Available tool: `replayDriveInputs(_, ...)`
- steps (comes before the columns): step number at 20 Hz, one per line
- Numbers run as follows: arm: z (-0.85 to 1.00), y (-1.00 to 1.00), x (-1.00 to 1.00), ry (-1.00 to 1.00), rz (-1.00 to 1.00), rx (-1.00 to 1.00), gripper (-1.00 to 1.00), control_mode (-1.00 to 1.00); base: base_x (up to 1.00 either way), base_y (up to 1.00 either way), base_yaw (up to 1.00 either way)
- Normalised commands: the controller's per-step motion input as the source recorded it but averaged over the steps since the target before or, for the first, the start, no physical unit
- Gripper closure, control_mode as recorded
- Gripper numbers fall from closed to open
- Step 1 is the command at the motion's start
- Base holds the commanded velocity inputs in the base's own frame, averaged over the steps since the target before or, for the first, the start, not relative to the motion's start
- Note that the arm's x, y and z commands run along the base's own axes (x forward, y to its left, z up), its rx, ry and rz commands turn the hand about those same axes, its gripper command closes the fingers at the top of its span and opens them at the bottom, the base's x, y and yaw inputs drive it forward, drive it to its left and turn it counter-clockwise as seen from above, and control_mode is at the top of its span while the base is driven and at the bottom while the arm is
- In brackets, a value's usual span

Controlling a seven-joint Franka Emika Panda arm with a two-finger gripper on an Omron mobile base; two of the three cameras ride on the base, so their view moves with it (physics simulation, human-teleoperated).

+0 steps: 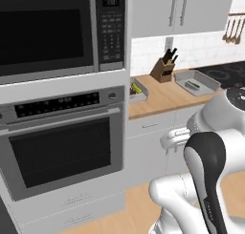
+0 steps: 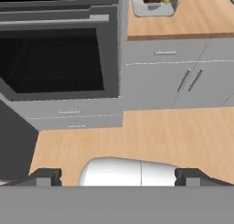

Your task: Place one cucumber and one steak in each tupperware on the nearby counter, to pack two identical lunches.

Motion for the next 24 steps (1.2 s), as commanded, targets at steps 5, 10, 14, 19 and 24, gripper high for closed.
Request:
replayDriveInputs(5, 0.0, 0.0, 0.0, 0.0, 0.0, 0.0, -1.0, 1.0, -0.05, 1.0, 0.0)
replayDriveInputs(10, 0.0, 0.0, 0.0, 0.0, 0.0, 0.0, -1.0, 1.0, -0.74, 0.42, -0.08)
replayDriveInputs(14, 0.0, 0.0, 0.0, 0.0, 0.0, 0.0, -1.0, 1.0, -1.0, 0.26, -0.03)
replayDriveInputs(19, 0.0, 0.0, 0.0, 0.0, 0.0, 0.0, -1.0, 1.0, -0.99, 0.62, 0.0)
replayDriveInputs(24, 0.0, 0.0, 0.0, 0.0, 0.0, 0.0, -1.0, 1.0, -0.41, 1.0, 0.0)
